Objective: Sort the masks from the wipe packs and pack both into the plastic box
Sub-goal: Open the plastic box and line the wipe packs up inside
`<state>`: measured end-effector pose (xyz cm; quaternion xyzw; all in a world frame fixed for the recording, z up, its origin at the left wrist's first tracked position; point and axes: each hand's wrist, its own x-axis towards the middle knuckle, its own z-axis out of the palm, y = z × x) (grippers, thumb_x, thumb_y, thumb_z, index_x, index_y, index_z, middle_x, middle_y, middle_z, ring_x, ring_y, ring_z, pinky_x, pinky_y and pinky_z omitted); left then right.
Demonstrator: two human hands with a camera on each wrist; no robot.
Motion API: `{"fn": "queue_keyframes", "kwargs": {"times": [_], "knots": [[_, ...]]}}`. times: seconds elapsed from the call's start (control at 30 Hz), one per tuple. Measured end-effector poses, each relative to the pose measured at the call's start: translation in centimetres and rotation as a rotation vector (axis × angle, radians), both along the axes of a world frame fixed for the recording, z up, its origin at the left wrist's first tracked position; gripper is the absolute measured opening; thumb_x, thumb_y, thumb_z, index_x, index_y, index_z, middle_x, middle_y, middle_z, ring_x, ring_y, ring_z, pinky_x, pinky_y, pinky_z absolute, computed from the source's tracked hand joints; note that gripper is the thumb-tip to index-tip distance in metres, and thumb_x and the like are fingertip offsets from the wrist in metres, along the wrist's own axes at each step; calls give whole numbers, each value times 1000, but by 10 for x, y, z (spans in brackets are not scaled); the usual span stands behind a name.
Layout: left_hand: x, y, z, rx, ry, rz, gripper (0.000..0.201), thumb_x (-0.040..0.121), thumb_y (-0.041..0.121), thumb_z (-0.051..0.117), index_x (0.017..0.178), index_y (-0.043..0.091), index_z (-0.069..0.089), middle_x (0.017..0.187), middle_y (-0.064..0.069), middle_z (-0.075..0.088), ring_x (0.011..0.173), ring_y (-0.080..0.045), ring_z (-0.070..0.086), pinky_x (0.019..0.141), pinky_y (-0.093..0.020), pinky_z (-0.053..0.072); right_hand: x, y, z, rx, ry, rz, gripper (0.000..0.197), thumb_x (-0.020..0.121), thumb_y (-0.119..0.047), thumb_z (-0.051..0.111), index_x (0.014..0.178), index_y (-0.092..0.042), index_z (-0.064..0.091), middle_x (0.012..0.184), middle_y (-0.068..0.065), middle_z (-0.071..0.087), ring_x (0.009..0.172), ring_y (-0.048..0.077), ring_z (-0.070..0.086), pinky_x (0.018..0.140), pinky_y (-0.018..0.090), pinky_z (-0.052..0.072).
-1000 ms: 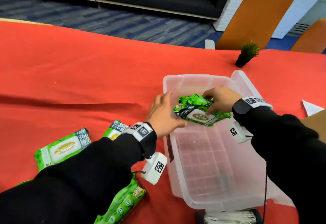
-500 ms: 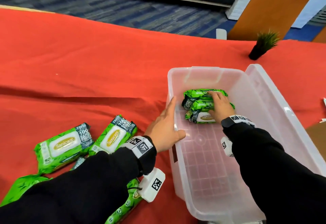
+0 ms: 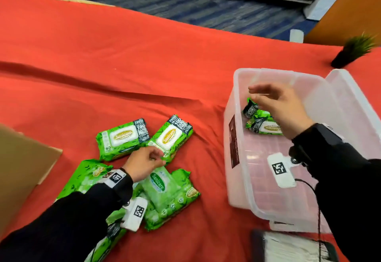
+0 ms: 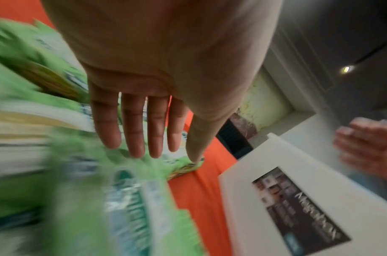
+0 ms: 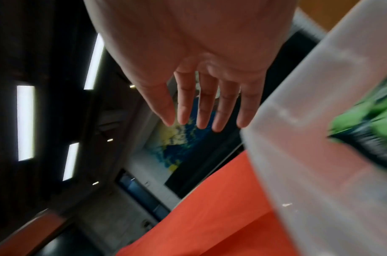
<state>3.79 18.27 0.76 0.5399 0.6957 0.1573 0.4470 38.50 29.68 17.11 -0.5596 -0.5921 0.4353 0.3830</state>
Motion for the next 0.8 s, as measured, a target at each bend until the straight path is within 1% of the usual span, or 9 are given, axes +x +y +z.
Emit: {"fn": "queue_keyframes", "kwargs": {"times": [0.1, 0.17, 0.23, 0.33, 0.4, 0.5, 0.6, 0.73, 0.8], "knots": [[-24, -40, -19, -56, 86, -71, 38, 67, 47, 87, 97, 28, 73, 88, 11, 73, 84, -2, 68, 88, -38, 55, -57, -51, 25, -25, 123, 254, 20, 91, 3, 68, 110, -2, 68, 103, 6, 71, 89, 5, 64, 77, 16, 51], [-20, -54, -24, -36, 122, -120, 78, 54, 68, 83, 121, 31, 65, 104, 11, 67, 95, -8, 64, 93, -36, 53, -91, -77, 12, -94, 101, 363, 21, 90, 5, 69, 110, 1, 67, 101, 8, 70, 88, 6, 64, 78, 17, 51], [-14, -66, -26, -10, 372, -345, 110, 45, 80, 75, 142, 44, 41, 127, 6, 49, 116, -16, 50, 99, -37, 48, -121, -98, -26, -189, -14, 425, 26, 87, 5, 72, 112, -1, 68, 108, 16, 71, 92, 11, 64, 81, 20, 51], [-7, -77, -26, 77, 699, -577, 123, 45, 77, 78, 151, 49, 21, 140, 1, 34, 126, -26, 39, 95, -43, 46, -148, -119, -102, -343, -443, 551, 46, 84, -12, 78, 127, -11, 62, 128, 9, 66, 115, 19, 62, 93, 24, 48], [-10, -79, -25, 72, 733, -530, 119, 54, 79, 73, 154, 45, 19, 142, 0, 34, 129, -28, 38, 99, -47, 44, -151, -133, -146, -369, -743, 635, 76, 76, -30, 85, 142, -21, 50, 143, 4, 56, 130, 24, 54, 104, 30, 44], [-20, -74, -18, 6, 752, -360, 103, 71, 86, 56, 156, 35, 26, 142, -4, 39, 132, -29, 40, 104, -49, 40, -147, -156, -184, -289, -960, 748, 124, 59, -47, 91, 158, -37, 18, 162, 2, 29, 145, 30, 35, 114, 46, 39], [-33, -72, -8, 15, 737, -323, 77, 76, 82, 55, 140, 39, 50, 133, -2, 46, 127, -28, 42, 102, -45, 39, -144, -171, -186, -180, -1128, 649, 138, 51, -55, 92, 157, -42, 5, 149, 1, 36, 132, 32, 46, 103, 50, 44], [-52, -75, -9, -2, 443, -401, 24, 85, 63, 66, 104, 49, 69, 122, 9, 46, 121, -18, 48, 100, -37, 40, -140, -160, -173, -335, -1245, 723, 107, 52, -78, 80, 144, -35, 46, 139, 5, 53, 128, 33, 52, 104, 47, 43], [-63, -72, -12, 75, 383, -304, 15, 92, 47, 66, 106, 43, 69, 122, 5, 50, 120, -20, 54, 98, -34, 43, -145, -147, -165, -461, -1167, 707, 91, 63, -73, 80, 136, -22, 58, 136, 7, 61, 123, 31, 58, 102, 39, 49]]}}
